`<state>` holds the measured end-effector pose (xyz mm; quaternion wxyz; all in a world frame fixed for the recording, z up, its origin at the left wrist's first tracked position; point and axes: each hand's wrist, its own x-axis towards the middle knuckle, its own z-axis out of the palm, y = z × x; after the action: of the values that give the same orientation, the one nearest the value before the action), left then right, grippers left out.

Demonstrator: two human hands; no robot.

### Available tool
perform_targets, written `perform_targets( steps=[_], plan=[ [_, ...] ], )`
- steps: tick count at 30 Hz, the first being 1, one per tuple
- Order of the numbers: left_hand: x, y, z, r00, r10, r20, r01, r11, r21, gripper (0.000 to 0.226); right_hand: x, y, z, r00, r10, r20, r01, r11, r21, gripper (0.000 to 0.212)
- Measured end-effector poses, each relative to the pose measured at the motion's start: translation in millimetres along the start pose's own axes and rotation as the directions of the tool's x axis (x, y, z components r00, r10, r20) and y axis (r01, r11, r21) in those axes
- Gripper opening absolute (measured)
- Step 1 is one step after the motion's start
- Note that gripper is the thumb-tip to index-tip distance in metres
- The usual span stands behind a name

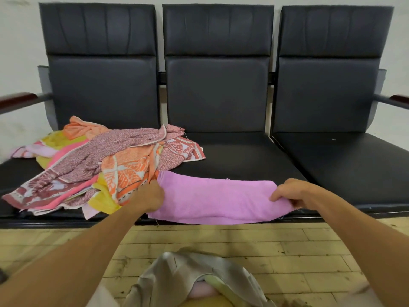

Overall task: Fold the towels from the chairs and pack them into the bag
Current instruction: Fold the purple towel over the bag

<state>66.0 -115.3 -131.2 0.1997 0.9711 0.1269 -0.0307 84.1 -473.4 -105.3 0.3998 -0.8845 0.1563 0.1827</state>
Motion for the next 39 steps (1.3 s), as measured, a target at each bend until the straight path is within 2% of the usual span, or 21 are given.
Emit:
perform_targets(
  steps=[2, 3, 5, 6, 7, 10, 12, 16, 17, 19, 20, 22, 24, 25, 26, 28, 31, 32, 34, 36, 39],
  plan=[
    [-11.5, 10.4, -12.3, 0.998, -0.067, -0.011, 0.060, 0.951, -0.303, 0.037, -2.2, 6.0, -2.2, 0.997, -0.038, 0.061, 0.031, 0.992, 0.122, 0.032],
    [-14.8, 13.3, -18.4, 0.993, -0.117, 0.001, 0.104, 0.879, -0.464, 0.036, -3.7, 8.2, -2.3, 0.995, -0.058, 0.079, 0.043, 0.983, 0.178, 0.031],
    [-22.1, 18.3, -31.2, 0.975, -0.173, 0.141, 0.218, 0.620, -0.753, 0.030, -6.6, 11.2, -0.3, 0.991, -0.079, 0.108, 0.047, 0.960, 0.275, 0.029],
    [-25.8, 21.2, -36.3, 0.965, -0.166, 0.202, 0.259, 0.504, -0.824, 0.029, -7.7, 12.3, 1.3, 0.989, -0.080, 0.125, 0.037, 0.948, 0.315, 0.028],
    [-26.5, 24.2, -39.4, 0.961, -0.149, 0.233, 0.275, 0.442, -0.854, 0.029, -8.1, 14.0, 2.6, 0.988, -0.073, 0.138, 0.022, 0.939, 0.344, 0.025],
    [-30.0, 48.4, -44.8, 0.967, -0.099, 0.234, 0.254, 0.381, -0.889, 0.037, -3.4, 20.3, 7.2, 0.994, -0.047, 0.102, 0.009, 0.937, 0.350, 0.024],
    [-31.6, 76.9, -42.0, 0.971, -0.056, 0.231, 0.234, 0.389, -0.891, 0.042, 1.0, 24.2, 7.3, 0.998, -0.031, 0.060, 0.010, 0.944, 0.330, 0.029],
    [-39.8, 138.6, -19.9, 0.966, 0.031, 0.255, 0.216, 0.438, -0.873, 0.028, -0.6, 25.5, 5.0, 0.997, -0.032, 0.067, 0.003, 0.917, 0.400, 0.038],
    [-40.7, 152.4, -11.8, 0.969, 0.039, 0.244, 0.196, 0.477, -0.857, 0.023, -1.4, 25.2, 5.6, 0.998, -0.025, 0.056, -0.002, 0.900, 0.436, 0.046],
    [-40.7, 177.5, 8.2, 0.980, 0.077, 0.181, 0.093, 0.631, -0.770, 0.020, 1.1, 28.1, 8.4, 0.999, -0.016, 0.047, -0.010, 0.859, 0.511, 0.067],
    [-40.8, 187.7, 16.8, 0.981, 0.123, 0.150, 0.019, 0.706, -0.708, 0.027, 5.6, 30.4, 8.9, 0.999, -0.010, 0.045, -0.015, 0.848, 0.530, 0.071],
    [-49.1, 203.3, 30.6, 0.973, 0.177, 0.146, -0.053, 0.793, -0.607, 0.042, 8.9, 32.2, 8.2, 0.998, -0.003, 0.065, -0.033, 0.841, 0.540, 0.057],
    [-57.3, 210.2, 45.4, 0.934, 0.200, 0.296, 0.020, 0.799, -0.601, 0.041, 6.5, 31.6, 7.6, 0.996, -0.008, 0.088, -0.041, 0.841, 0.539, 0.026],
    [-61.2, 210.4, 52.4, 0.886, 0.230, 0.403, 0.089, 0.768, -0.634, 0.036, 5.0, 31.2, 7.3, 0.995, -0.013, 0.102, -0.045, 0.839, 0.542, 0.023],
    [-64.4, 207.1, 57.2, 0.841, 0.263, 0.472, 0.143, 0.735, -0.663, 0.030, 3.2, 30.8, 6.6, 0.994, -0.022, 0.110, -0.042, 0.837, 0.546, 0.030],
    [-66.1, 195.1, 61.2, 0.839, 0.288, 0.461, 0.143, 0.701, -0.699, 0.025, 4.8, 30.4, 6.6, 0.991, -0.040, 0.131, -0.034, 0.855, 0.518, 0.040],
    [-68.6, 168.0, 48.8, 0.900, 0.270, 0.341, 0.084, 0.663, -0.744, 0.021, 2.5, 23.9, 10.1, 0.994, -0.060, 0.092, 0.017, 0.911, 0.412, 0.046],
    [-68.3, 156.3, 42.3, 0.913, 0.268, 0.309, 0.064, 0.654, -0.754, 0.021, 1.3, 20.6, 13.2, 0.995, -0.089, 0.043, 0.070, 0.941, 0.332, 0.038],
    [-67.3, 130.0, 29.3, 0.929, 0.263, 0.262, 0.023, 0.664, -0.748, 0.026, -3.8, 12.0, 19.9, 0.972, -0.211, -0.101, 0.218, 0.974, 0.057, 0.023],
    [-65.7, 106.6, 20.0, 0.943, 0.252, 0.219, -0.006, 0.667, -0.745, 0.028, -12.9, -2.0, 28.1, 0.897, -0.400, -0.185, 0.357, 0.906, -0.226, 0.021],
    [-65.4, 89.3, 4.0, 0.948, 0.281, 0.148, -0.090, 0.685, -0.723, 0.030, -33.3, -26.8, 39.6, 0.793, -0.603, -0.083, 0.496, 0.719, -0.488, 0.016]
  ],
)
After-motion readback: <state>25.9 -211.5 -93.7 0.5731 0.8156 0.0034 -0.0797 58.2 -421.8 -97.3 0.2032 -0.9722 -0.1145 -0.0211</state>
